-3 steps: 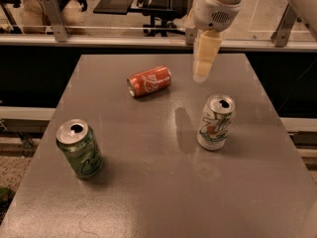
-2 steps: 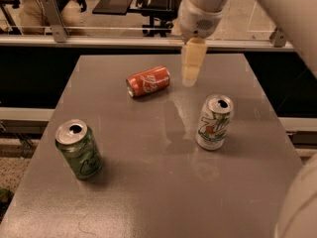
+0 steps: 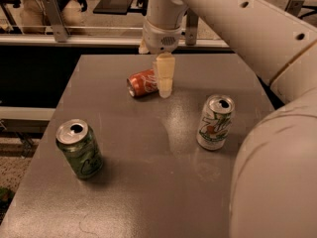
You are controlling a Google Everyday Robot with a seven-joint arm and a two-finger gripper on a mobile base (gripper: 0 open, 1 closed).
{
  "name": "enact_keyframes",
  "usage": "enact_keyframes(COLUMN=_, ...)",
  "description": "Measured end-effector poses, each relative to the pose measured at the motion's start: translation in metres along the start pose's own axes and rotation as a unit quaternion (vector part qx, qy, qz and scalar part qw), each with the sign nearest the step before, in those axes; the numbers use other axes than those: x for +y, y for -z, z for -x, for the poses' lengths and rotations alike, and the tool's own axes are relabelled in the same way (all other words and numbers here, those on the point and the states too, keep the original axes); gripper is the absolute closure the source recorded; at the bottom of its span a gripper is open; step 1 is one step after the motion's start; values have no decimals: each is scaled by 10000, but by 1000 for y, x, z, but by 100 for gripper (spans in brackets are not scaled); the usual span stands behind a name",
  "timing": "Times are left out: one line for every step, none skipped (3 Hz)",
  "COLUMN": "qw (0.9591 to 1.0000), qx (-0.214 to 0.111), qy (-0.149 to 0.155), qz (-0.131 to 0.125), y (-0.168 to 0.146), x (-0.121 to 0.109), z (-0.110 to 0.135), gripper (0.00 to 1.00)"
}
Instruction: Place coke can upright
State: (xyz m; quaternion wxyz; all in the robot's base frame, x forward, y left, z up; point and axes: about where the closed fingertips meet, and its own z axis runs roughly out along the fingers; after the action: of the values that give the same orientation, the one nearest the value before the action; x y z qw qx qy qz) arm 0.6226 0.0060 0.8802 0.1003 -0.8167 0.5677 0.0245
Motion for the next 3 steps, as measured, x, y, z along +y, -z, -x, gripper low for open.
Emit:
enact_keyframes(qw=9992, qx=75, qy=290, qz=282, y=-22, x=-4, z=16, gripper=0)
enact_keyframes(qw=9980, qx=114, qy=400, qz=472, y=-38, x=-6, z=20, gripper=0)
enact_keyframes(qw=9974, qx=165, qy=337, qz=615, y=-47, x=-12, z=20, gripper=16)
